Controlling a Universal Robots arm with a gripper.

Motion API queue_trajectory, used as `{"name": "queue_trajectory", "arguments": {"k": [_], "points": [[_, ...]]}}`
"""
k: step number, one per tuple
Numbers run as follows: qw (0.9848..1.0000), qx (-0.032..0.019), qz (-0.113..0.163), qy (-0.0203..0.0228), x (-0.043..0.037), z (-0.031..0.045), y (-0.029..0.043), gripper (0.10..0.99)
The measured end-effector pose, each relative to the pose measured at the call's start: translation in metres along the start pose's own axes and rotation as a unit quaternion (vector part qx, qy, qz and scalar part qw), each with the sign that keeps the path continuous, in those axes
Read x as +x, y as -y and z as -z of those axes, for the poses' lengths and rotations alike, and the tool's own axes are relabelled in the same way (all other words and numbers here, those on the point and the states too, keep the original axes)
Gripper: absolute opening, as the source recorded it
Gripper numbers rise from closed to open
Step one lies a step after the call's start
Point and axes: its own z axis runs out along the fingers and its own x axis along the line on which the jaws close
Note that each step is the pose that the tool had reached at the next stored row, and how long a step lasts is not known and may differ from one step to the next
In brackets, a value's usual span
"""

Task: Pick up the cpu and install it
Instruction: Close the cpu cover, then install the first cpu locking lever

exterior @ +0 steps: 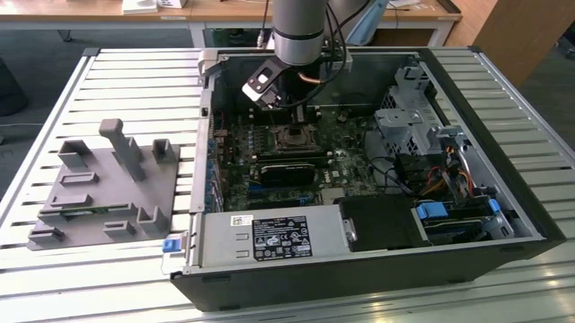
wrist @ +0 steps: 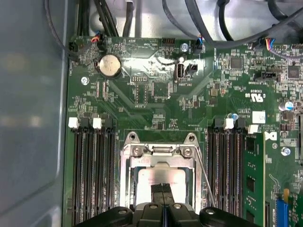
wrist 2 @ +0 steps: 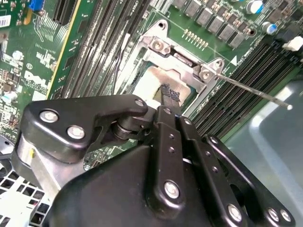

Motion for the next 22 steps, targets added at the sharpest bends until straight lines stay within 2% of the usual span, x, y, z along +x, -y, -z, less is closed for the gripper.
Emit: {"name": "queue_trajectory", "arguments": {"k": [6,22], "points": [[1.0000,0.0001,0.000,0.0001,0.0000,0.0008,-0.0004,0.106],[1.0000,0.0000,0.000,0.0000,-0.0002,0.0135,-0.0009,0.106]]}}
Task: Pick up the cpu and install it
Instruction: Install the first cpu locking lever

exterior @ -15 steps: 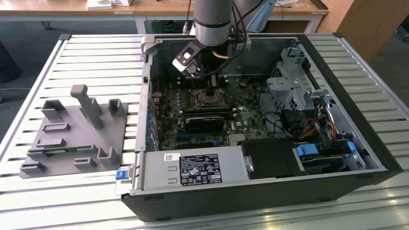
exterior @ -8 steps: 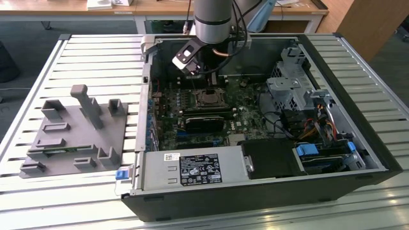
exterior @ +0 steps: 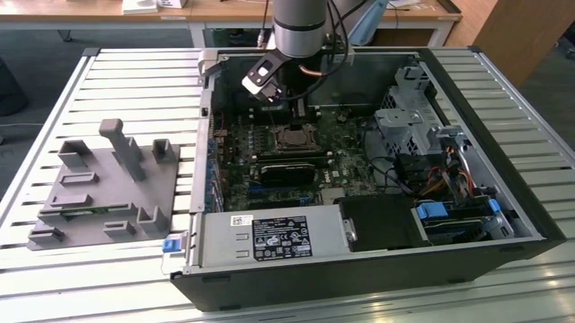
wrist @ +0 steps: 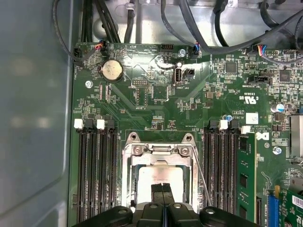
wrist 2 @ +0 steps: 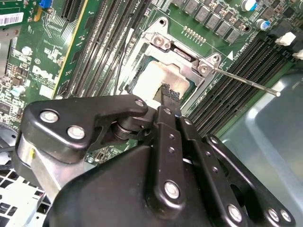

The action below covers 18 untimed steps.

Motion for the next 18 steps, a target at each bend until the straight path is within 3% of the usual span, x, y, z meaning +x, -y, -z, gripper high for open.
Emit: {"name": "queue_trajectory", "arguments": {"k": [12,18], "points": [[1.0000,0.0000,0.000,0.0005,-0.0003,0.0155,-0.0007,0.106],[1.0000,0.0000,0.000,0.0005,-0.0007,0.0351,-0.0015,0.106]]}}
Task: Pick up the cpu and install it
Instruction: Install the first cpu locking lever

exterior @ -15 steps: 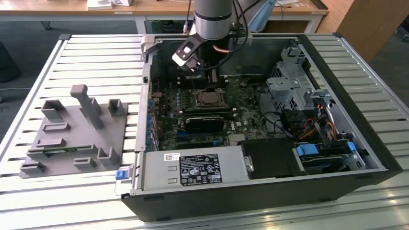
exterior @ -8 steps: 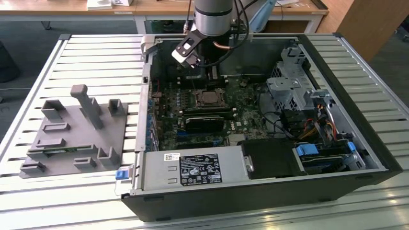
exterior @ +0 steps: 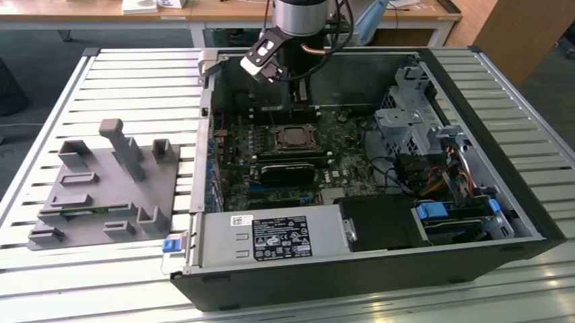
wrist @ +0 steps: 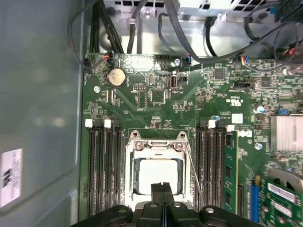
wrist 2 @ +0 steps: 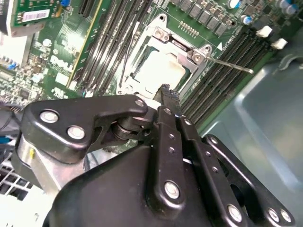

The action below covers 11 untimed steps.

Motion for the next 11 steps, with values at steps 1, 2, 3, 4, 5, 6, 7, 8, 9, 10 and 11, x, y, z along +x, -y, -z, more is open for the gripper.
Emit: {"name": "queue_trajectory", "arguments": {"k": [1,2,3,4,5,6,7,8,9,10,11], "points": [[1.0000,0.0000,0.000,0.0000,-0.0001,0.0029,-0.0001,0.106],[1.0000,0.0001,0.000,0.0002,-0.0001,0.0043,-0.0002,0.106],[1.0000,0.0000,0.001,0.0004,-0.0001,0.0045,-0.0001,0.106],[1.0000,-0.0001,0.004,0.0008,-0.0001,0.0044,0.0001,0.106],[0.9999,-0.0003,0.013,0.0007,-0.0001,0.0044,0.0001,0.106],[0.9997,-0.0005,0.023,0.0005,-0.0001,0.0045,0.0001,0.106],[0.9995,-0.0007,0.032,0.0002,-0.0001,0.0044,0.0001,0.106],[0.9992,-0.0009,0.041,-0.0001,-0.0001,0.0044,0.0002,0.106],[0.9988,-0.0012,0.050,-0.0005,-0.0001,0.0042,0.0002,0.106],[0.9983,-0.0014,0.059,-0.0009,-0.0001,0.0041,0.0002,0.106],[0.9977,-0.0016,0.068,-0.0012,-0.0001,0.0039,0.0002,0.106]]}}
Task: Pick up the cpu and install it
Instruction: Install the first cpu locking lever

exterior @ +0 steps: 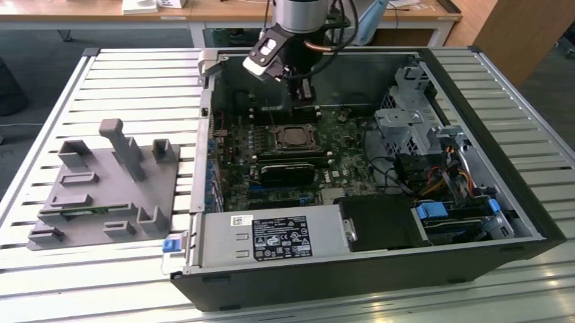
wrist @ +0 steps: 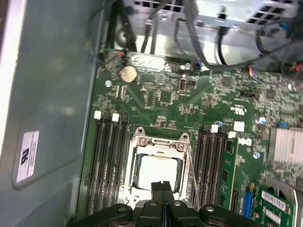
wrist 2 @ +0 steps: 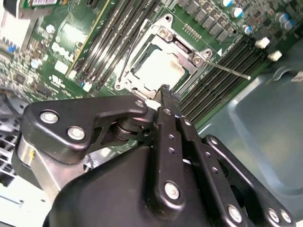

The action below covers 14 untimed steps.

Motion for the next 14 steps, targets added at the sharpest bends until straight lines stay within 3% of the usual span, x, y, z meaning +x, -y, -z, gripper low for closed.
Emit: {"name": "queue_trajectory", "arguments": {"k": [3,7,10,12,14], "points": [[0.9996,-0.0006,0.028,-0.0011,0.0000,-0.0004,0.0000,0.106],[0.9980,-0.0013,0.063,-0.0026,0.0000,-0.0007,0.0000,0.106],[0.9971,-0.0013,0.076,-0.0034,0.0001,-0.0009,0.0005,0.106],[0.9966,0.0000,0.082,-0.0039,0.0001,-0.0008,0.0008,0.106],[0.9958,0.0045,0.091,-0.0043,0.0001,-0.0009,0.0008,0.106]]}}
